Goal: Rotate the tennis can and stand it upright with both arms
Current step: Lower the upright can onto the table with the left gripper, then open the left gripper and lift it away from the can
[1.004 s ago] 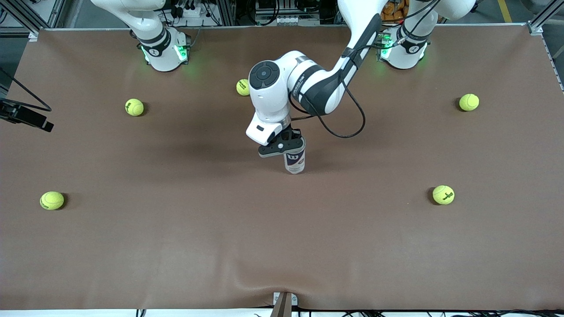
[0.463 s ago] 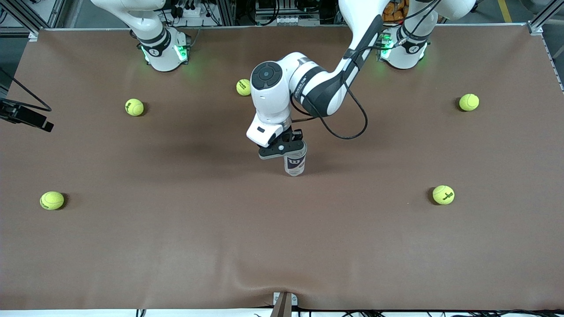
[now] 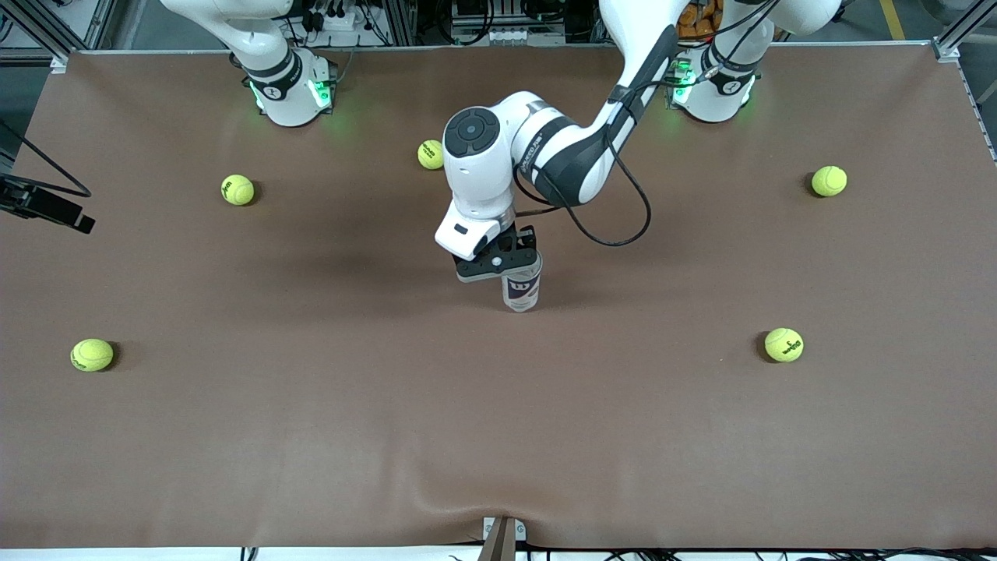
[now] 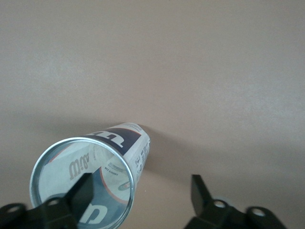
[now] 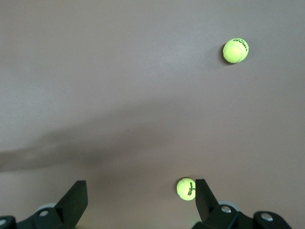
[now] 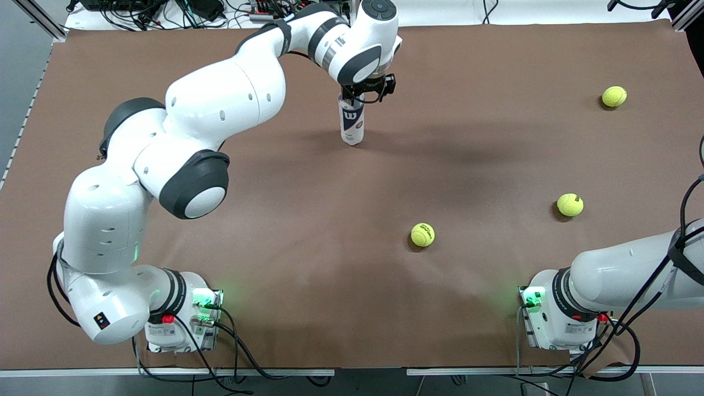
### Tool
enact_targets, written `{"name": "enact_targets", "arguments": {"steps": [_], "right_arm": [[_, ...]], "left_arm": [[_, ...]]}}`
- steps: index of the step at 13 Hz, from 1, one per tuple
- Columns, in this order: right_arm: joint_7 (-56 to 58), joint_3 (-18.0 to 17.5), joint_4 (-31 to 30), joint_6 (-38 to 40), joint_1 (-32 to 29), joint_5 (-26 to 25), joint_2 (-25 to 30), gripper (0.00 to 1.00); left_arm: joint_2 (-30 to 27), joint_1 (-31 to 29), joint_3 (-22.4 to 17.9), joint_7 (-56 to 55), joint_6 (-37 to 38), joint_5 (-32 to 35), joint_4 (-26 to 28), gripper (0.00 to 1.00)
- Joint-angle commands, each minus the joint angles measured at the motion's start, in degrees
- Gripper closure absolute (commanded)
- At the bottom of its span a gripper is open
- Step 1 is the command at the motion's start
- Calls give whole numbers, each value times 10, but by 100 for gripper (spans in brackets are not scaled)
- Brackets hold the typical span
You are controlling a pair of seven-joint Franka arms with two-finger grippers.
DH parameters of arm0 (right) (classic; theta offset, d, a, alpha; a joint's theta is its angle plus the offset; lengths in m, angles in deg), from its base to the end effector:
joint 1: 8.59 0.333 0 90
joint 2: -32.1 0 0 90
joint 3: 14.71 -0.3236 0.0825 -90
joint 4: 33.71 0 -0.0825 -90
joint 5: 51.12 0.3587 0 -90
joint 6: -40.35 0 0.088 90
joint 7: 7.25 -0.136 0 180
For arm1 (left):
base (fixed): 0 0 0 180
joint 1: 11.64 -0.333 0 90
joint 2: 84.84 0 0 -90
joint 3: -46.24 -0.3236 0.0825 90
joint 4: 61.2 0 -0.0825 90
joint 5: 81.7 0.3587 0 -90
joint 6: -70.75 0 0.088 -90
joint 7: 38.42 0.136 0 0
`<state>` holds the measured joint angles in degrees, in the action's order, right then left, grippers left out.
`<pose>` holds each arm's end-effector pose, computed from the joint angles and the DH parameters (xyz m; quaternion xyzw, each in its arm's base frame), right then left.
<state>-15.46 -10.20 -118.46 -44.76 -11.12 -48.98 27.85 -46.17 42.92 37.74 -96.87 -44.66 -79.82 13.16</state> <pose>0.5387 -0.0595 0.5969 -0.9906 0.1316 0.0340 0.0154 0.4859 -0.5348 0.3416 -0.9943 -0.0840 -0.0628 0.0182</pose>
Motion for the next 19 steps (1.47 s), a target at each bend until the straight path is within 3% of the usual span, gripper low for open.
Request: {"name": "enact_targets", "arguments": {"steps": [1,5,10,13,15,17,19], "right_arm": [[-3,-8,5,3,-10,2,2,0],[-4,-8,5,2,-10,2,2,0],[-4,-8,5,3,-10,3,2,0],[-4,-8,5,2,-10,3,1,0],[-4,-8,5,2,-10,3,1,0],[-3,-8,5,2,-10,3,1,0],[-4,-8,5,2,-10,3,1,0]], "left_arm": [[-18,-2,-2,-1,11,-6,-3,0],[-60,-27,0,4,49,-22,-3,0],[-140,-40,-9,10,154,-23,-3,0],[-178,-87,-13,45,187,-19,2,0],[-206,-122,-12,112,195,-19,2,0],[-248,-163,-10,266,221,-18,3,0],[-260,-165,-16,288,250,-18,2,0]]}}
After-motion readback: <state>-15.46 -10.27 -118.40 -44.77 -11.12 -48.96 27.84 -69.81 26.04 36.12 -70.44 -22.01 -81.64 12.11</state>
